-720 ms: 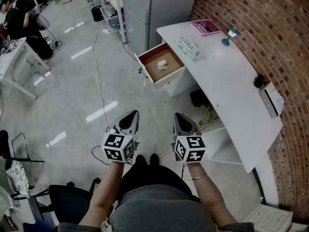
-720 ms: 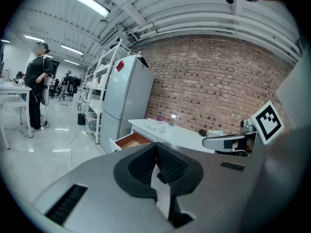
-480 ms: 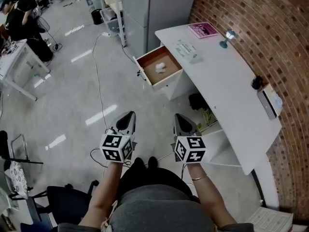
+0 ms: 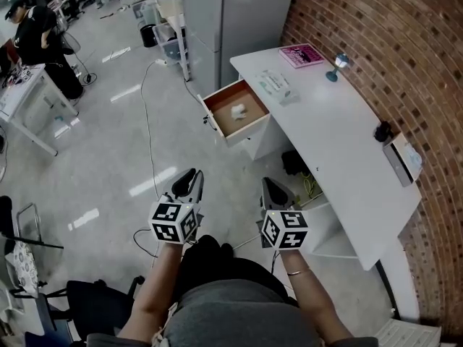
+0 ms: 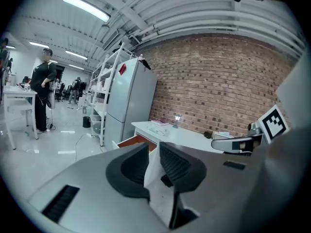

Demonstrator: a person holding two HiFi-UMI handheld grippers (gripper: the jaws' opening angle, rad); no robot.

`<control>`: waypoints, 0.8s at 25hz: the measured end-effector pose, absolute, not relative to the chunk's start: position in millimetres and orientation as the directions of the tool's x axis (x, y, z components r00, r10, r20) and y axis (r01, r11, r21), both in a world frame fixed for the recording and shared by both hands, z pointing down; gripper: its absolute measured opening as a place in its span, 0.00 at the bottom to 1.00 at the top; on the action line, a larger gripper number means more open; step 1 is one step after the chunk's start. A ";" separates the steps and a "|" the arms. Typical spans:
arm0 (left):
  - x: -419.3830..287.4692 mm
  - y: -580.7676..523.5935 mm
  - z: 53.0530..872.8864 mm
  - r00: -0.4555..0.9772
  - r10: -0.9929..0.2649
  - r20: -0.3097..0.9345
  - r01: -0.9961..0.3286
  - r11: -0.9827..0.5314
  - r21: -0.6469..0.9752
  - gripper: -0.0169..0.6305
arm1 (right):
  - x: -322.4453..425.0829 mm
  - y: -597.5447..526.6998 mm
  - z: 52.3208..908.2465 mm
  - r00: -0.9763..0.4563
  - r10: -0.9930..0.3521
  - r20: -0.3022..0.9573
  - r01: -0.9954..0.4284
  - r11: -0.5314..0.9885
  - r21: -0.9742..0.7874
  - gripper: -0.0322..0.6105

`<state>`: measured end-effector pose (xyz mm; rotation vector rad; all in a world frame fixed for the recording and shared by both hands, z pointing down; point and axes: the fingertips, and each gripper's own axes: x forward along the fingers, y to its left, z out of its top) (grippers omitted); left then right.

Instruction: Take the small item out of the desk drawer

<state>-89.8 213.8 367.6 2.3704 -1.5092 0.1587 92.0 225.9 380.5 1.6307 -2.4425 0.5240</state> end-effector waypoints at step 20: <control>-94.6 174.1 388.6 0.420 -0.847 0.326 -0.902 -0.351 0.251 0.25 | 94.3 187.4 399.0 -0.389 -0.849 0.356 -0.915 0.311 -0.257 0.06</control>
